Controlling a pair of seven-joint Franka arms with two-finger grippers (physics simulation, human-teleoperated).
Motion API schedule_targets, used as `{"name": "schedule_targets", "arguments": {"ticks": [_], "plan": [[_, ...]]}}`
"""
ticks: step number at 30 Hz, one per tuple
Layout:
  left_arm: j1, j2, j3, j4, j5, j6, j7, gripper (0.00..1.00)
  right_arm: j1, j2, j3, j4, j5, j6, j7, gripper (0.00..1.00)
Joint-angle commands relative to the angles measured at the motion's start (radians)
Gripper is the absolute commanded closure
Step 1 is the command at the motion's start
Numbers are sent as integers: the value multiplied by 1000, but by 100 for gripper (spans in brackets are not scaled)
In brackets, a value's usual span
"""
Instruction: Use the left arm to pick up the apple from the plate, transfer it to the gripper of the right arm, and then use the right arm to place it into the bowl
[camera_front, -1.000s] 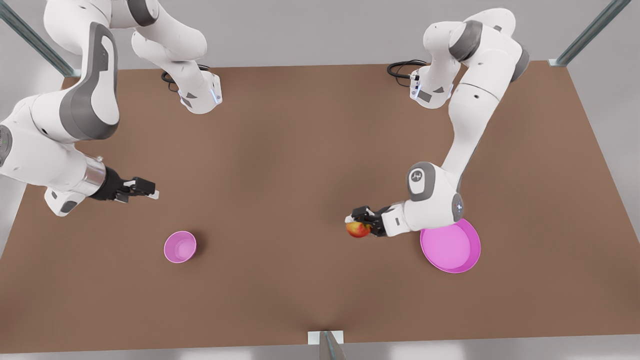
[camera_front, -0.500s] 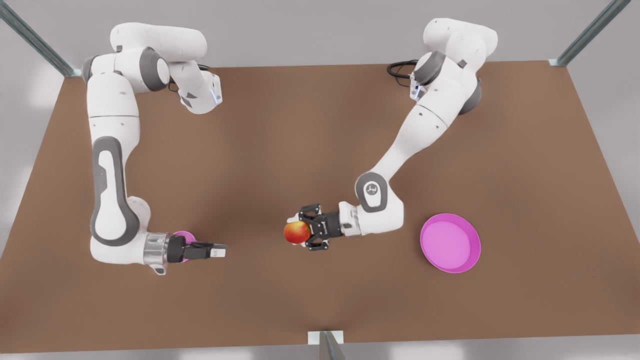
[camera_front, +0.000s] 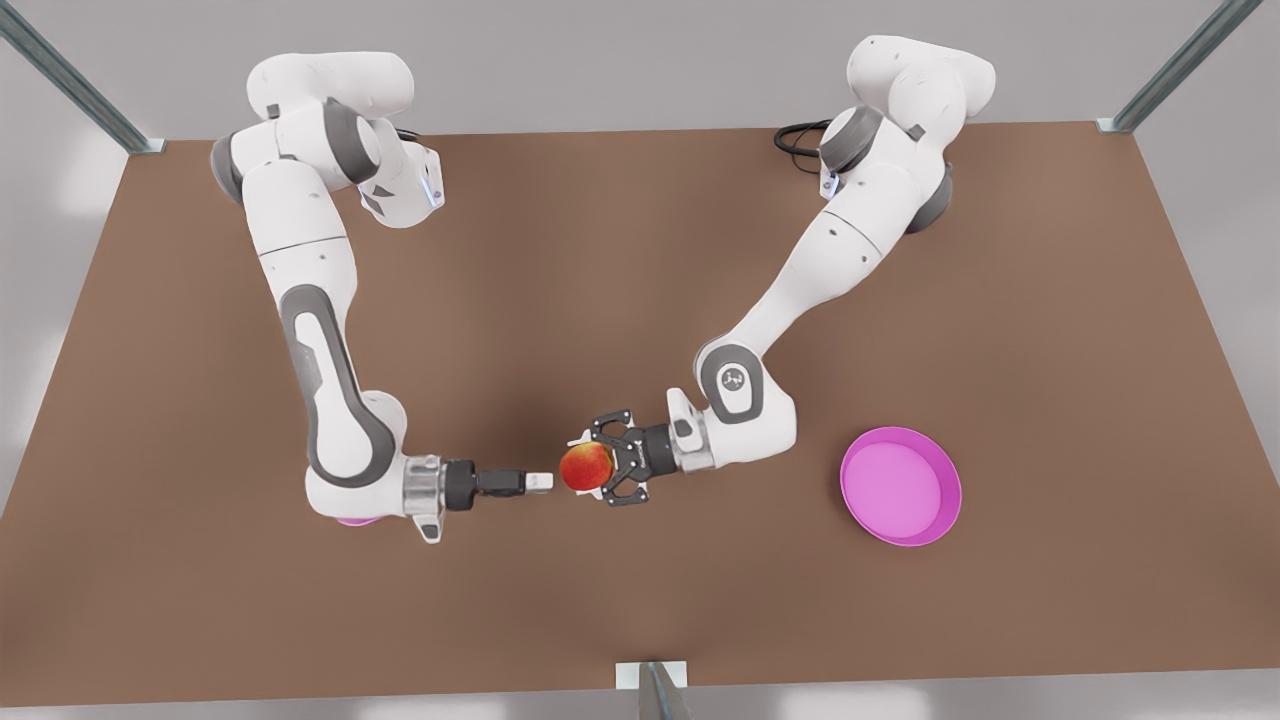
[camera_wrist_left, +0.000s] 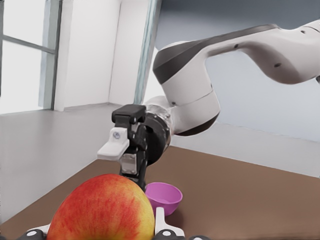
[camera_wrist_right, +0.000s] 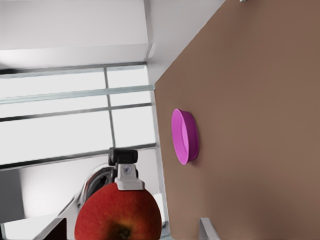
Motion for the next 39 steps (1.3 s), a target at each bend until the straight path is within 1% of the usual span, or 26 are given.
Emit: {"name": "schedule_targets", "arguments": {"ticks": [1,3,6,10,16,22,23,30,31,32,39], "plan": [[0,-1,1,1,-8,10,402,20,11,-1,0,0,2,54,-206,2],[0,1,1,-1,-13,10,402,20,19,-1,0,-1,2,54,-204,0],[-1,1,2,-1,-13,10,402,20,10,-6,26,-9,2,48,-198,0],[-8,7,2,-1,-13,19,402,20,7,-2,37,-35,114,36,-298,0],[-11,7,4,-1,-13,31,402,20,22,-1,54,-77,136,44,-353,0],[-12,7,4,-1,-13,31,402,20,37,-1,66,-83,157,51,-371,0],[-12,7,4,-1,-13,31,402,20,37,-1,66,-83,157,51,-371,3],[-12,7,4,-1,-13,33,402,20,36,-12,94,-90,157,54,-371,3],[-12,7,4,-1,-13,33,402,20,36,-12,94,-90,157,56,-373,5],[-12,8,4,-1,-13,33,402,20,36,-12,95,-95,157,56,-373,10],[-17,7,5,-1,-11,40,402,20,33,-6,95,-92,196,91,-422,10]]}}
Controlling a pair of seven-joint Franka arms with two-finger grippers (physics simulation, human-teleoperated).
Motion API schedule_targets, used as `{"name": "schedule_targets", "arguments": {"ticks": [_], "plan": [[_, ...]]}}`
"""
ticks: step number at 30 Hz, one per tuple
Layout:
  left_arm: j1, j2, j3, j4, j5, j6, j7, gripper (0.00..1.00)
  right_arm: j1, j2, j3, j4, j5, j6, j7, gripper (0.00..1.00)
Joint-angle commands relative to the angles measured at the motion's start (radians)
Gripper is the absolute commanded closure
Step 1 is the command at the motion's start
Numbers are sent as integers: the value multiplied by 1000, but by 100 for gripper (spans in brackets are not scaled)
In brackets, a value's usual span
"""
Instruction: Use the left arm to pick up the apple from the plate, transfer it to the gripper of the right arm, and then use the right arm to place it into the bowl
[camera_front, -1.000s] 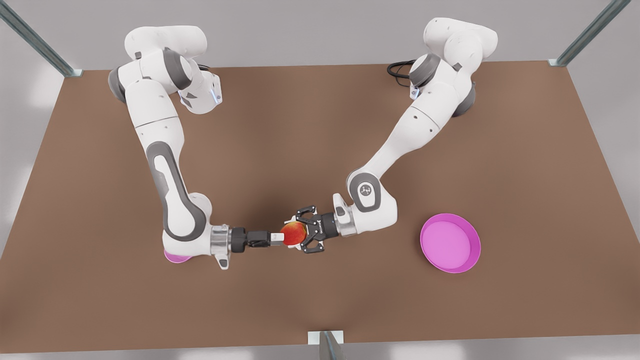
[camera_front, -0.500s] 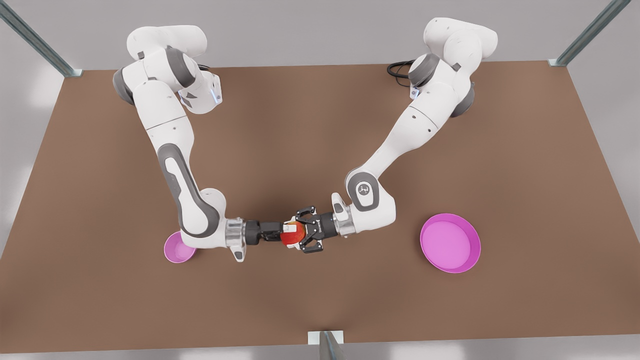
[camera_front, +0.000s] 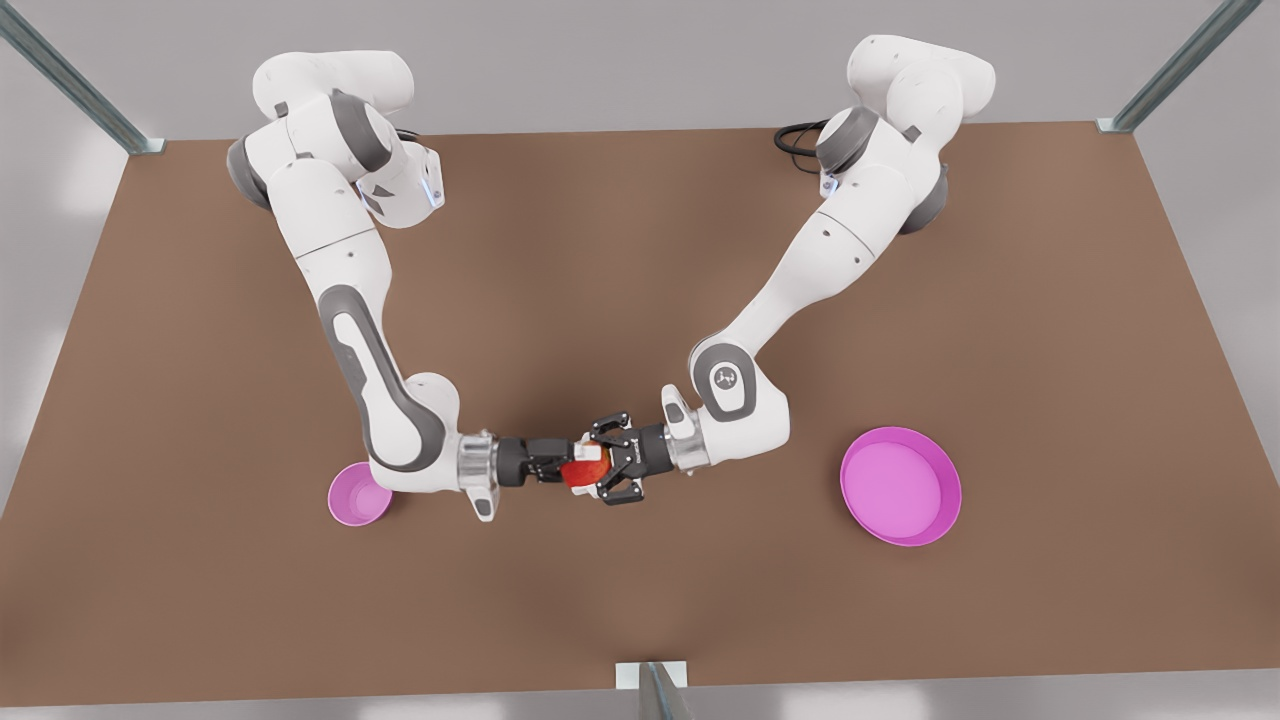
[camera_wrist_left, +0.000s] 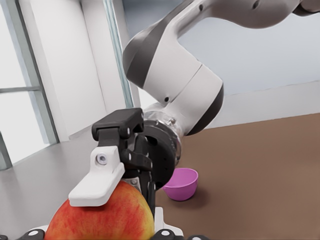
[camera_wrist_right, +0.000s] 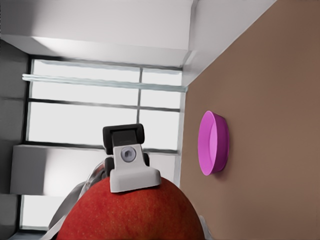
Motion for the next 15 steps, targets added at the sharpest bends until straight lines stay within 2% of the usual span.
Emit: {"name": "schedule_targets", "arguments": {"ticks": [1,5,6,8,11,15], "plan": [[0,-1,0,0,1,4,45,20,0,-1,0,1,17,17,-101,14],[1,-3,0,-1,1,4,45,19,1,-1,0,1,17,17,-101,16],[1,-3,0,-1,1,4,45,15,3,-1,0,1,17,19,-101,16],[1,-3,1,-1,1,4,44,15,3,-1,0,1,17,17,-101,16],[1,-3,0,-6,1,11,38,0,3,-1,0,1,17,17,-101,16],[4,-3,1,-10,1,11,35,0,1,-1,0,1,17,17,-101,16]]}}
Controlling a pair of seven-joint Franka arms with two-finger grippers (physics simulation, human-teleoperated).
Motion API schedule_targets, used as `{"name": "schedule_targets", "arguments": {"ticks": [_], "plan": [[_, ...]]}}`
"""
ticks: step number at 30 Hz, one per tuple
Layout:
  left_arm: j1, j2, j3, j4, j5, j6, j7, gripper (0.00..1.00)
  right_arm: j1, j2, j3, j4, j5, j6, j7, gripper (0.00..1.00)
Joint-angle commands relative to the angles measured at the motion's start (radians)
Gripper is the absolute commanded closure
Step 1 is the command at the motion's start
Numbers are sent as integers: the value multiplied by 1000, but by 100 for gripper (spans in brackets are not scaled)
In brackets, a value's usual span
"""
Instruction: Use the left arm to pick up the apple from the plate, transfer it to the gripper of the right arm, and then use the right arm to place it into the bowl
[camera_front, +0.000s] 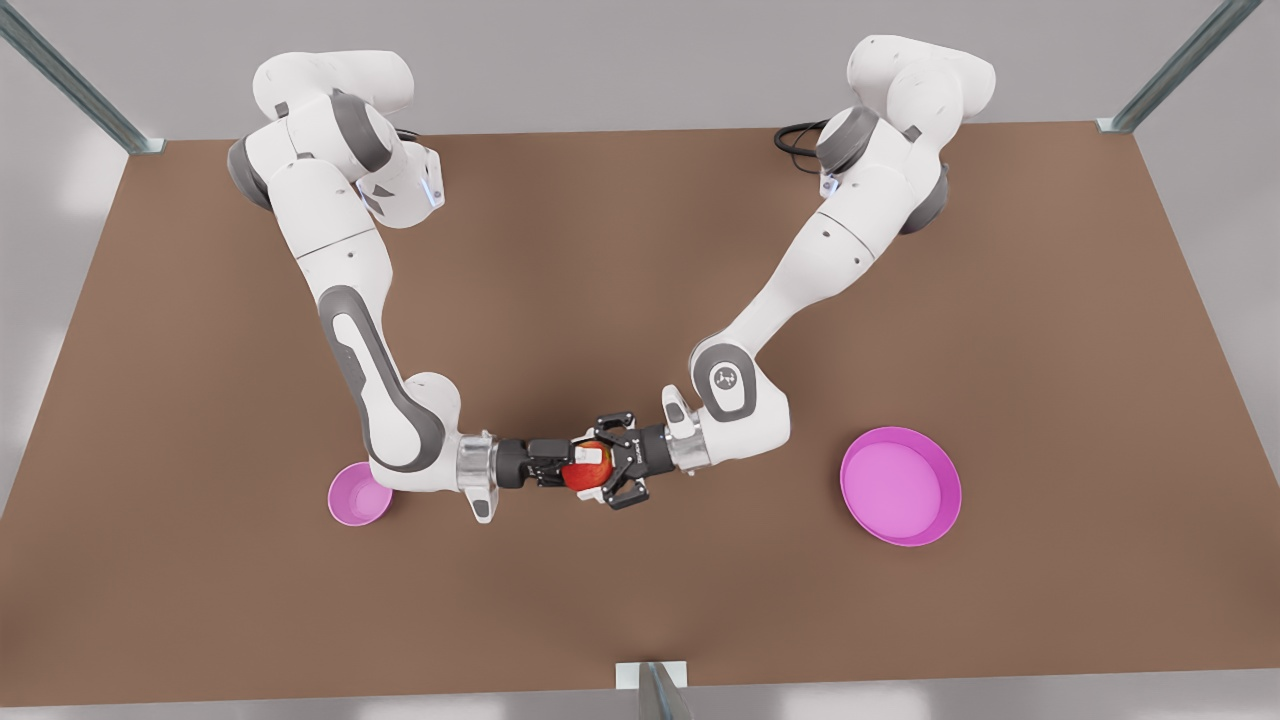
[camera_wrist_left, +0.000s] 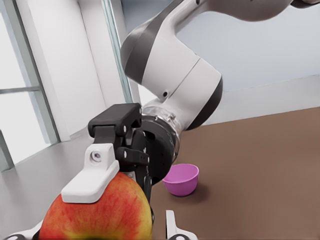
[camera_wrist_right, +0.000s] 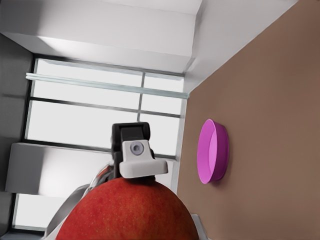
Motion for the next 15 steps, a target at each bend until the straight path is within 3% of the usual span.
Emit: {"name": "schedule_targets", "arguments": {"ticks": [1,6,10,11,14,15], "plan": [[2,-1,0,-6,0,3,14,0,0,-1,0,0,-1,0,-44,16],[27,-1,1,-41,2,3,14,0,-13,-3,-1,-1,-6,-10,-46,16],[143,-43,18,-214,19,1,-18,0,-50,-4,-3,-6,-36,-44,-46,16],[106,-133,146,-286,114,3,-244,0,-80,-3,-3,-6,-79,-56,-46,16],[109,-320,232,-443,570,-3,-800,0,-137,0,-4,-6,-99,-99,-50,16],[112,-372,279,-447,779,-95,-1010,0,-166,2,-4,-6,-127,-124,-53,16]]}}
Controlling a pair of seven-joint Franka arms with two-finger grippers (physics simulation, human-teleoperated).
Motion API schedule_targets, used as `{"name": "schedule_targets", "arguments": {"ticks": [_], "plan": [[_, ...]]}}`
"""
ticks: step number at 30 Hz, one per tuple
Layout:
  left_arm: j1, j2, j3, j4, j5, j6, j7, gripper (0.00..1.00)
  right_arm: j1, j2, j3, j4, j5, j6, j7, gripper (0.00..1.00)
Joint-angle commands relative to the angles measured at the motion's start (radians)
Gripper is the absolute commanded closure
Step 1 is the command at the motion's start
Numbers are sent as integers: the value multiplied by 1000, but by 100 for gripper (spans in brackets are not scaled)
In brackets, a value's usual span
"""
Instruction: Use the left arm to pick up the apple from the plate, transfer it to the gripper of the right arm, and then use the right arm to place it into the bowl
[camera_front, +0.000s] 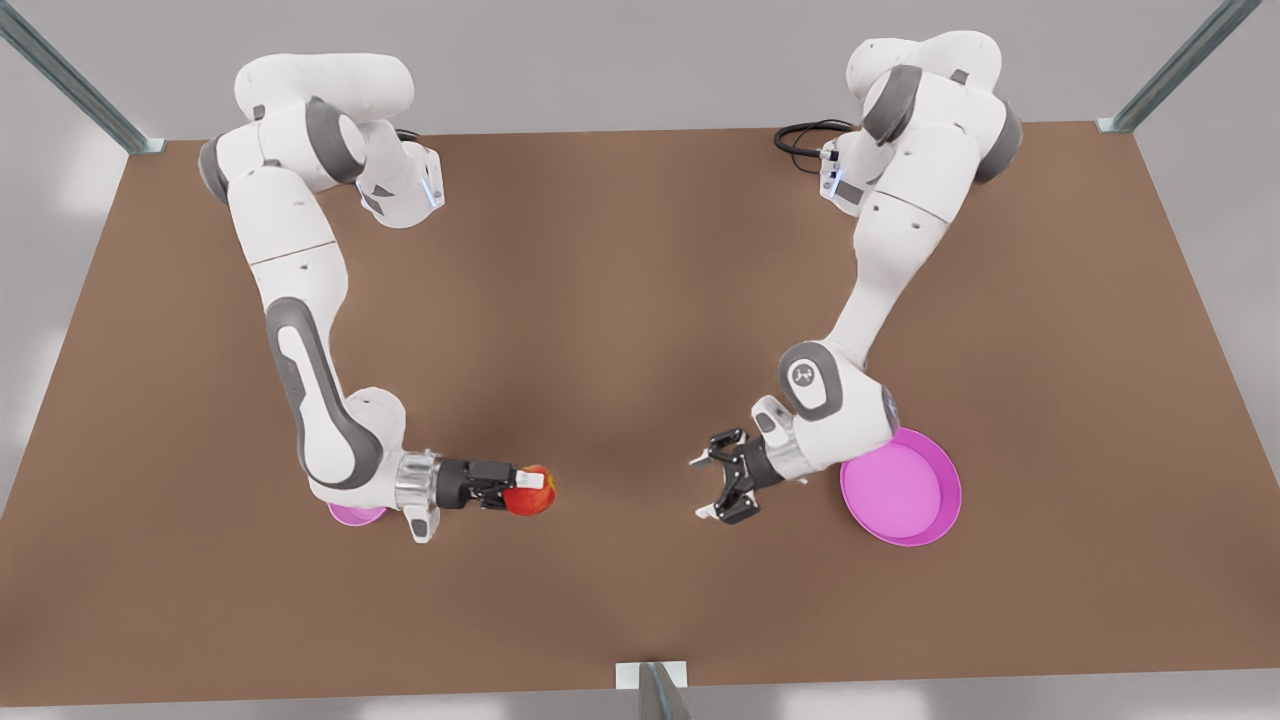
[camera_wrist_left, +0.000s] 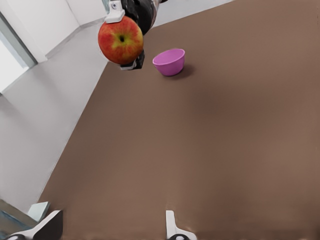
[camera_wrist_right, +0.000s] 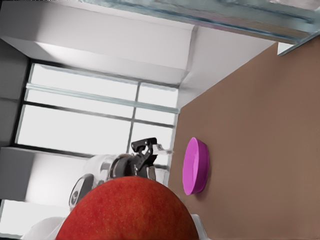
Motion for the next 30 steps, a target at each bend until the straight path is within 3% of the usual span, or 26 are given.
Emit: {"name": "schedule_targets", "arguments": {"ticks": [1,3,5,7,11,13,15,16,24,30], "plan": [[0,-102,73,-15,513,-220,-992,0,-36,0,-1,-4,-49,-93,-25,16],[3,-217,133,12,851,-522,-1252,0,-96,0,-1,-41,-78,-159,-67,16],[2,-237,227,154,858,-858,-1525,0,-171,-4,-1,-70,-164,-252,-79,16],[2,-271,267,190,859,-966,-1762,0,-220,-4,1,-93,-200,-277,-120,16],[6,-404,341,190,861,-1009,-2086,0,-326,0,-5,-93,-260,-306,-151,16],[118,-552,273,95,870,-998,-2106,0,-358,0,-8,-90,-296,-326,-162,16],[136,-602,252,34,933,-917,-2103,0,-375,0,-10,-86,-303,-326,-168,16],[230,-616,160,19,928,-895,-2105,0,-381,0,-10,-84,-316,-325,-168,16],[193,-568,158,52,933,-983,-2129,0,-381,33,-111,-29,-369,-303,-182,16],[193,-568,158,52,933,-992,-2129,0,-373,30,-114,17,-549,-165,-171,16]]}}
